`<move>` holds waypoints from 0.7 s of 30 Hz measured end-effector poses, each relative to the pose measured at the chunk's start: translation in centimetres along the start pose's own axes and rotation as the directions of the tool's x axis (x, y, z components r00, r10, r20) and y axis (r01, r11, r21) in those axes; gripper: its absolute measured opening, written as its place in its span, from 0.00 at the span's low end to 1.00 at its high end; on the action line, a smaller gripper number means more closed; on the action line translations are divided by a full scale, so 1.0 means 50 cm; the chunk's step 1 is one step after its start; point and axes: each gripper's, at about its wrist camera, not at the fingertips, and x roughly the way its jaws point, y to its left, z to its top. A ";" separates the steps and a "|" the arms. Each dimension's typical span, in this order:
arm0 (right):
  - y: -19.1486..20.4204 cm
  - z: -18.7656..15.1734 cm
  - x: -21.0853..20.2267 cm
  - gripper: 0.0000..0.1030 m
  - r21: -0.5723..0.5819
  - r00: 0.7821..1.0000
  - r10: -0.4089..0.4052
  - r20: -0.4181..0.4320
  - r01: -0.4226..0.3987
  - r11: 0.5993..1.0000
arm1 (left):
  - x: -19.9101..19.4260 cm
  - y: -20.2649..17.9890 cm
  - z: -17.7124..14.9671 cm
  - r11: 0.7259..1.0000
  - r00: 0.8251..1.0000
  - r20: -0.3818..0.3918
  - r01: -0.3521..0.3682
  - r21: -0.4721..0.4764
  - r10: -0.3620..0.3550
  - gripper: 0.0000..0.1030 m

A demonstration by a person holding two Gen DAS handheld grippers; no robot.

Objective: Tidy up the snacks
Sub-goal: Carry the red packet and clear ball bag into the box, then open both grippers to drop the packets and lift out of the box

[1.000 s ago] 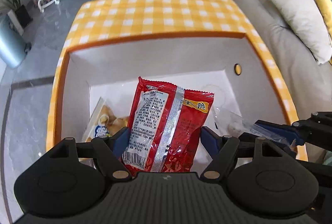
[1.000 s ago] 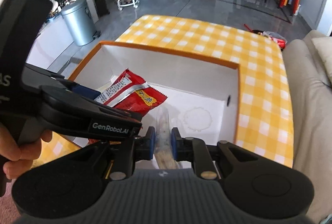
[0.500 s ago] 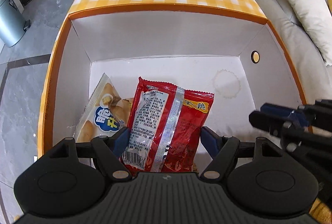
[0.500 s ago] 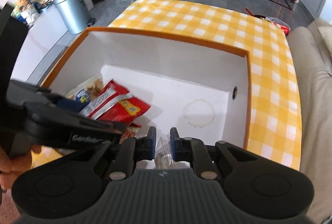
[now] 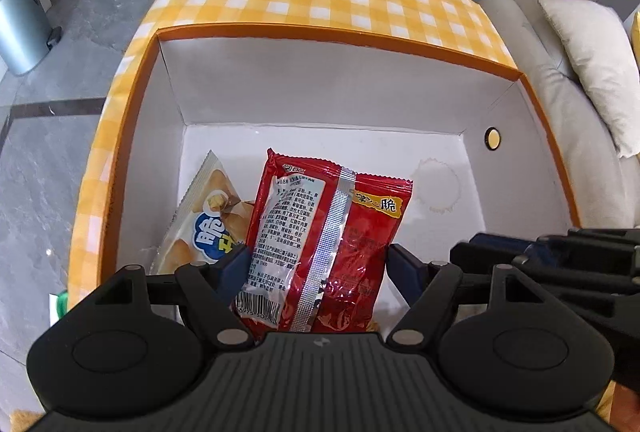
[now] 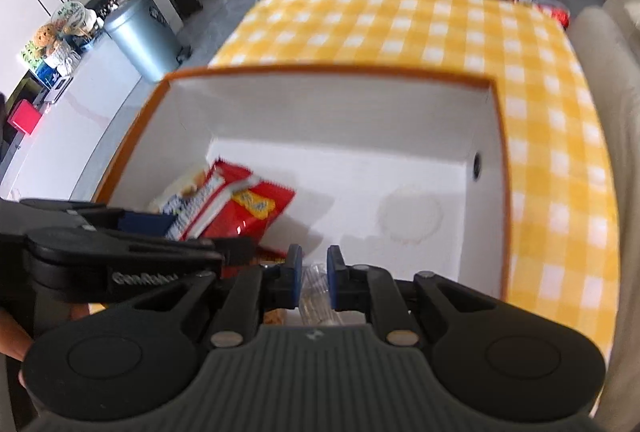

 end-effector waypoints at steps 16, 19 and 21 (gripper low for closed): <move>0.017 -0.003 0.032 0.20 -0.065 0.990 -0.138 -0.025 0.136 0.989 | -0.027 -0.008 -0.011 0.995 0.997 0.052 -0.065 0.082 0.060 0.87; 0.032 -0.007 0.025 0.44 -0.108 0.983 -0.185 0.008 0.184 0.977 | -0.045 -0.003 -0.009 0.995 0.995 0.075 -0.069 0.071 0.064 0.88; 0.037 -0.011 0.017 0.52 -0.127 0.977 -0.209 0.033 0.211 0.969 | -0.054 0.000 -0.009 0.995 0.994 0.088 -0.075 0.070 0.069 0.88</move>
